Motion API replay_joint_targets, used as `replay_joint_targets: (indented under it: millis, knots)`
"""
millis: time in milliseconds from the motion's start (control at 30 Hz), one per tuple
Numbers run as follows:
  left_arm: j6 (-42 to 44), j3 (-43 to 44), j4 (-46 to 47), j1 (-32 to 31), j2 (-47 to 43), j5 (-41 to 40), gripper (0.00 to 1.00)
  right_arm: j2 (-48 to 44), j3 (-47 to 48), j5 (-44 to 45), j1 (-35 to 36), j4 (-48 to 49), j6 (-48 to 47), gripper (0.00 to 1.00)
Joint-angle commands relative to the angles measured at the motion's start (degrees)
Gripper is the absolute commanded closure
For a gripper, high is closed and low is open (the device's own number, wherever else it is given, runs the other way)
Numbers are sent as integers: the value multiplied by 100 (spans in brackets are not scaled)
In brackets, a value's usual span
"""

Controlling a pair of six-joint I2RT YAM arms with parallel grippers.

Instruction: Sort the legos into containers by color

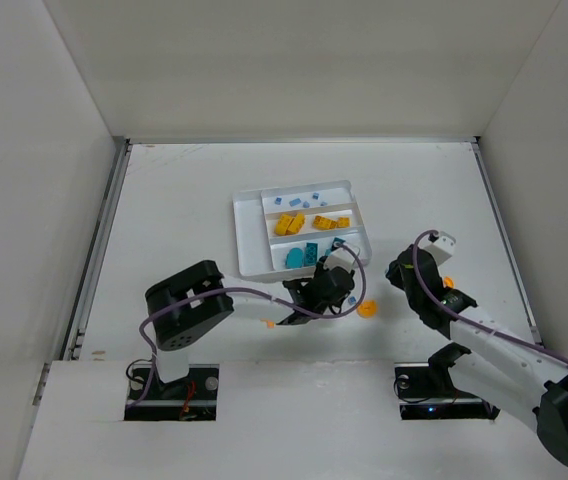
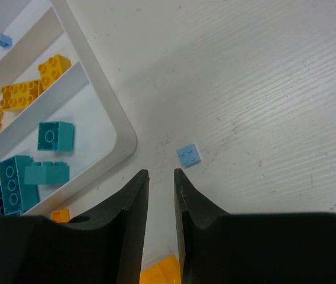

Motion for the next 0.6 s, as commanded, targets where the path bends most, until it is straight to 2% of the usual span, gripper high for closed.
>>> replay_joint_targets:
  millis: [0, 267, 567]
  knots:
    - [-43, -45, 0, -186, -488, 20, 64, -8, 2, 22, 87, 319, -60, 70]
    - [-122, 130, 26, -660, -665, -121, 59, 45, 2, 22, 140, 407, -86, 70]
    - [-298, 315, 307, -538, -67, -182, 60, -104, -51, 13, 166, 408, -95, 71]
